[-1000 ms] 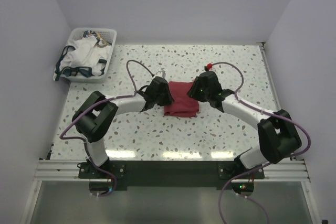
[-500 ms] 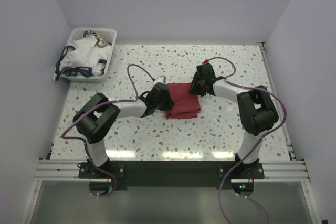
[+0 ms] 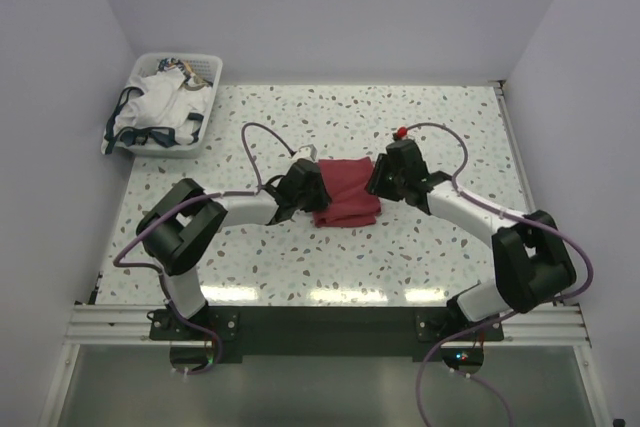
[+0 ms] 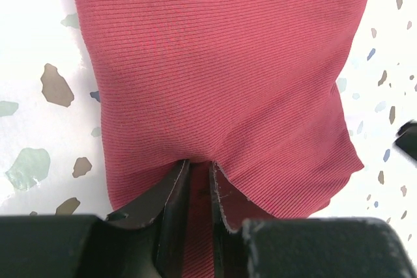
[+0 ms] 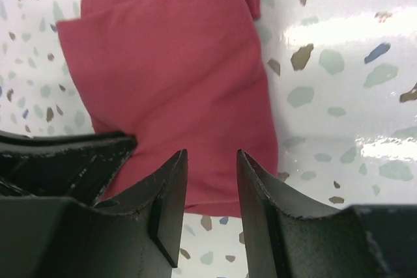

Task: Fold and stack the tank tops
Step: Neatly place the folded tank top to the corner

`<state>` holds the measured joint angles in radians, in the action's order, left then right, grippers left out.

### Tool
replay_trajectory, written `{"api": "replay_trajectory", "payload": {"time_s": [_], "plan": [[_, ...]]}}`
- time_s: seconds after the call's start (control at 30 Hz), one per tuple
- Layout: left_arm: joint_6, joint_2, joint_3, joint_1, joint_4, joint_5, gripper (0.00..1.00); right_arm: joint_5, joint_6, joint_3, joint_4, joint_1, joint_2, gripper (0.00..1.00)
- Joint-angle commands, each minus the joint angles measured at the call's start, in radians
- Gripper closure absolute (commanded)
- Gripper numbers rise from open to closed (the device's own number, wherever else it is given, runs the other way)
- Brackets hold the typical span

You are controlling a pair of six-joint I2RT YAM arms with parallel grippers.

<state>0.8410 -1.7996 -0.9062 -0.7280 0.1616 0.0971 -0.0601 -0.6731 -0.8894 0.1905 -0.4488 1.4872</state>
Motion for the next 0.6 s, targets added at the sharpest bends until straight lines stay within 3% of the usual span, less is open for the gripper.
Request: {"api": "replay_trajectory", "payload": {"time_s": [0.0,0.1,0.23,0.33,0.57], "plan": [[-0.042,0.012,0.004,-0.007,-0.106,-0.005,0.76,0.005,0.007,0.067,-0.029,-0.019,0.021,0.6],[-0.043,0.035,0.003,-0.007,-0.106,-0.01,0.74,-0.004,0.007,0.096,-0.037,-0.033,0.071,0.63],[-0.06,0.078,-0.013,-0.004,-0.126,-0.01,0.72,-0.018,-0.011,0.173,-0.049,-0.034,0.091,0.88],[-0.071,0.109,-0.03,-0.002,-0.146,-0.004,0.7,-0.029,-0.028,0.22,-0.043,-0.034,0.059,0.99],[-0.033,0.181,0.015,0.053,-0.137,-0.031,0.64,-0.055,-0.055,0.323,0.004,-0.037,-0.114,1.0]]}}
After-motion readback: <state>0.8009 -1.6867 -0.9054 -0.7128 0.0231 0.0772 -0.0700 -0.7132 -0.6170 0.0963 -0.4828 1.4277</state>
